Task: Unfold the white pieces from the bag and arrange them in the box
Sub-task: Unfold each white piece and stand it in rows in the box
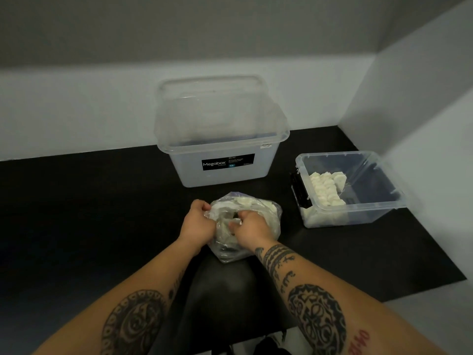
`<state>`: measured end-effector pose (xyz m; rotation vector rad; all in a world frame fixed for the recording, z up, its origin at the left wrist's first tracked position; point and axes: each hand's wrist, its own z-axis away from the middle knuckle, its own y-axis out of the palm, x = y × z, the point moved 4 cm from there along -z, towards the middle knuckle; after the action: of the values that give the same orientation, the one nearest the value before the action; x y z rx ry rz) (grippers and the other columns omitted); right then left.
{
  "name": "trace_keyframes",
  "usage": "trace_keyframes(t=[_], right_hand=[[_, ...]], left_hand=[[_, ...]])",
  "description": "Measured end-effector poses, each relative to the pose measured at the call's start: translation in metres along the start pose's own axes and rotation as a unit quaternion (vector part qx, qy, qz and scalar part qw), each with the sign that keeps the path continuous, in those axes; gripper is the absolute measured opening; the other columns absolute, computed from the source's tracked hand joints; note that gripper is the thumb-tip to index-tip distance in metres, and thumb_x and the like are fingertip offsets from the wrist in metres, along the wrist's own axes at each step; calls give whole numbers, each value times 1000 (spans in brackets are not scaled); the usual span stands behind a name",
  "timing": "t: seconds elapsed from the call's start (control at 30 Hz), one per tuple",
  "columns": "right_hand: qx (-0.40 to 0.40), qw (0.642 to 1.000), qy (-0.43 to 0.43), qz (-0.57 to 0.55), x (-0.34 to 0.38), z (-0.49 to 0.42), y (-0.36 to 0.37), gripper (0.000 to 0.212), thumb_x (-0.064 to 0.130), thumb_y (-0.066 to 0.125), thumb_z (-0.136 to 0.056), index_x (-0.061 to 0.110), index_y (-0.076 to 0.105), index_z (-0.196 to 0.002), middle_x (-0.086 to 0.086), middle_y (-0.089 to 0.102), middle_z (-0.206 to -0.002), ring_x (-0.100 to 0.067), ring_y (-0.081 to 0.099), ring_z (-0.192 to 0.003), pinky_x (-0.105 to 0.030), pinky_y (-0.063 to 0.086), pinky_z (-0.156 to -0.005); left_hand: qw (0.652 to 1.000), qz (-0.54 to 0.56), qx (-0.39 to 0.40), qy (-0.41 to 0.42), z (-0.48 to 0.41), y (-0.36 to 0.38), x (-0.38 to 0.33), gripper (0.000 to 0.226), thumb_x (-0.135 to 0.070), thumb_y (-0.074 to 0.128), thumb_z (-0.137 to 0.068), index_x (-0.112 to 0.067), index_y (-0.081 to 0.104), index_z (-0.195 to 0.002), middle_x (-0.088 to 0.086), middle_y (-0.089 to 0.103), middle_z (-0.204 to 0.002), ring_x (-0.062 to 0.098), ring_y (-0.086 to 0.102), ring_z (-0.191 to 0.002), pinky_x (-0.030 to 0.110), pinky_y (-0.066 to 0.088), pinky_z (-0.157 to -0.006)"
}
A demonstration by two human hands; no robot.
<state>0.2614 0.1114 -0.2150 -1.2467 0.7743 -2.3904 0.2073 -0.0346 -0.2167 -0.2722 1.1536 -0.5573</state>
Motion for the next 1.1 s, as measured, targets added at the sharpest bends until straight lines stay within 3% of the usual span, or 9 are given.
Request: trace_keyframes(t=[0.2, 0.37, 0.47, 0.57, 0.67, 0.77, 0.87, 1.0, 1.1], right_hand=[[35, 996, 24, -75, -2, -2, 2, 25, 28, 68, -95, 21, 69, -118, 1, 70, -113, -21, 64, -109, -39, 52, -103], [20, 999, -27, -29, 9, 3, -18, 21, 29, 71, -91, 25, 68, -112, 2, 70, -107, -18, 68, -101, -35, 57, -92], [-15, 994, -103, -22, 27, 7, -44, 12, 28, 73, -90, 27, 68, -101, 5, 69, -101, -12, 67, -91, -26, 54, -75], [-43, 982, -123, -137, 42, 8, -67, 15, 23, 77, -88, 22, 71, -101, 2, 72, -99, -15, 71, -91, -34, 61, -82], [-8, 968, -130, -213, 52, 9, -79, 18, 15, 78, -88, 18, 69, -103, -4, 73, -100, -17, 73, -89, -33, 63, -80], [62, 973, -171, -139, 59, 9, -79, 25, 15, 82, -84, 20, 70, -106, -2, 75, -101, -18, 74, -91, -34, 63, -80], [75, 973, -214, -47, 61, 13, -73, 41, 17, 86, -79, 26, 66, -114, 3, 74, -101, -13, 74, -88, -33, 62, -80], [38, 972, -231, -18, 53, 16, -66, 74, 25, 90, -74, 29, 54, -138, 9, 70, -114, -2, 64, -91, -21, 52, -81], [-3, 975, -204, -83, 35, 15, -68, 49, 29, 85, -79, 24, 63, -123, 10, 69, -105, -2, 63, -85, -19, 51, -76]], left_hand=[[998, 63, -6, -29, 3, -1, 1, 32, 1, 56, -89, -24, 52, -108, 7, 62, -103, 24, 65, -86, 35, 56, -64], [997, 54, -23, -43, 0, -5, -9, 30, -2, 55, -90, -22, 51, -113, 6, 60, -105, 23, 63, -89, 35, 54, -69], [1000, 22, -3, -20, -2, -7, -21, 34, -13, 64, -85, -27, 54, -115, 3, 59, -113, 22, 61, -96, 34, 53, -74], [998, 22, -36, 37, -3, -12, -36, 17, -33, 61, -80, -38, 62, -97, 0, 63, -113, 26, 60, -106, 46, 54, -91], [983, 134, -74, 99, 9, -18, -58, 16, -25, 53, -99, -25, 68, -91, 4, 69, -96, 26, 65, -95, 35, 53, -79], [943, 309, 124, 9, 15, -6, -71, 34, -39, 46, -105, -13, 66, -110, 15, 71, -111, 29, 70, -94, 36, 57, -74], [886, 307, 333, -94, 27, 0, -68, 60, -65, 49, -96, -15, 67, -124, 23, 72, -110, 35, 73, -88, 40, 62, -71], [882, 286, 363, -88, 26, 0, -52, 37, -39, 67, -91, -22, 67, -124, 7, 64, -80, 17, 62, -65, 28, 52, -58], [891, 335, 289, -103, 12, -5, -35, 35, -21, 63, -98, -26, 64, -132, 6, 70, -85, 15, 59, -63, 30, 50, -61]])
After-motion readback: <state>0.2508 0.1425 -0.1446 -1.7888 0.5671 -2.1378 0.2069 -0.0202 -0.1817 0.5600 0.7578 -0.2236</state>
